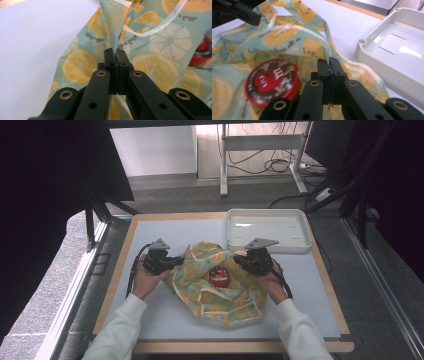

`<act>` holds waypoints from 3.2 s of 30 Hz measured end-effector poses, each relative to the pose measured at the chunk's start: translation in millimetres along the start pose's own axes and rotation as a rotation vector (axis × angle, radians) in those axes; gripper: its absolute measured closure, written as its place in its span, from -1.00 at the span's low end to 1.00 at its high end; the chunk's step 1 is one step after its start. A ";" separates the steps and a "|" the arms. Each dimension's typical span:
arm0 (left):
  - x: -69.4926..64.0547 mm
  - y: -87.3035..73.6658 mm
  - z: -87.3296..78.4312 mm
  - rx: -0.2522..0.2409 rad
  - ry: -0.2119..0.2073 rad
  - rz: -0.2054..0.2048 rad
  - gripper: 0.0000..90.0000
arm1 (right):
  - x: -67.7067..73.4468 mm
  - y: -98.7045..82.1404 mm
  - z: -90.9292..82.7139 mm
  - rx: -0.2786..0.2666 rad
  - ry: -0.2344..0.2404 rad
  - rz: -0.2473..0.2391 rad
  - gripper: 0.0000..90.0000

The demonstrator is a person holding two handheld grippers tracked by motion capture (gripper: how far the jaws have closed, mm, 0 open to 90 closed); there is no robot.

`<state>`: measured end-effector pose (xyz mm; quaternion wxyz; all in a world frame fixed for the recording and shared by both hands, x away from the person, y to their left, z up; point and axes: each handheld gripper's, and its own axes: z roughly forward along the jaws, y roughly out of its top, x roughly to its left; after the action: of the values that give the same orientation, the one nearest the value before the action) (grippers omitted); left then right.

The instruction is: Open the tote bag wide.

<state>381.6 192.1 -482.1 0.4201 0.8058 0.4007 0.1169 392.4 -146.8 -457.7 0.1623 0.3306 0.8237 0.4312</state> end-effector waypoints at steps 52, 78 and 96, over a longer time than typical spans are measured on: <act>6.0 -12.8 16.3 0.018 0.090 -0.038 -0.15 | -11.8 -29.7 43.6 0.114 -0.089 0.053 0.05; -29.5 2.5 -8.5 0.003 -0.137 0.082 1.00 | -1.6 -21.5 -20.9 0.031 0.036 0.080 0.68; -44.8 8.4 15.4 0.069 -0.214 0.088 1.00 | 29.1 -30.0 -24.8 0.127 0.158 -0.004 0.98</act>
<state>365.1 147.1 -478.6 0.4270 0.8443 0.3218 0.0349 345.3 -154.1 -467.4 0.0764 0.3034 0.8602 0.4026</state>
